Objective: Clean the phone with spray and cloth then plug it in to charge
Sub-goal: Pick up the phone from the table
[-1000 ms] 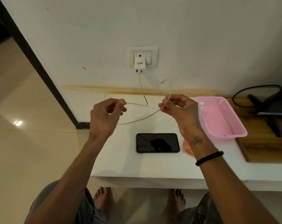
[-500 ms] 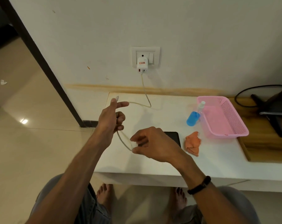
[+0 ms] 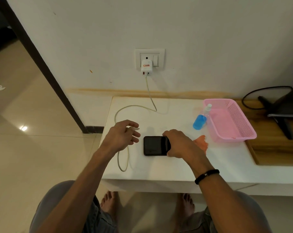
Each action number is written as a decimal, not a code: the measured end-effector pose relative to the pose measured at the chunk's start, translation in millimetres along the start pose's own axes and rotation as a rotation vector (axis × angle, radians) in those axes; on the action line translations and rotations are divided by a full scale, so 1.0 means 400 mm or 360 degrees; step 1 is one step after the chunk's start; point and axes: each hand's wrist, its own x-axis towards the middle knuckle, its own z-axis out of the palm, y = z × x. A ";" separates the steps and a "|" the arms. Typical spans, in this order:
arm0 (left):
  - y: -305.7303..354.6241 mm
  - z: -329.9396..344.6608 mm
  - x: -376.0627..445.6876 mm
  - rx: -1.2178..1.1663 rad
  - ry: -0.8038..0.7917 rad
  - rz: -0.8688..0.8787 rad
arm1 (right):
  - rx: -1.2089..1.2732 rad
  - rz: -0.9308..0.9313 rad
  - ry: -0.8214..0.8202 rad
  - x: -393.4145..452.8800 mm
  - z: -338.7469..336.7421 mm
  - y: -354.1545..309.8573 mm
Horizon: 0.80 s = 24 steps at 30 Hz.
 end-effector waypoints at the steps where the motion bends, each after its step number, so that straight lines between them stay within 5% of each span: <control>1: 0.001 -0.002 0.000 -0.0035 0.0029 -0.0004 | -0.0002 0.0005 -0.0013 0.004 0.004 -0.003; 16: 0.014 0.005 -0.075 -0.0406 0.0243 0.0234 | 0.0137 0.0043 -0.0206 -0.022 0.060 -0.039; 21: -0.008 0.043 -0.154 -0.0291 0.0358 0.0275 | 0.0522 0.0063 -0.0114 -0.068 0.027 -0.017; 24: -0.017 0.074 -0.198 -0.0151 0.0396 0.0295 | 0.1282 0.0202 0.0077 -0.102 0.003 0.004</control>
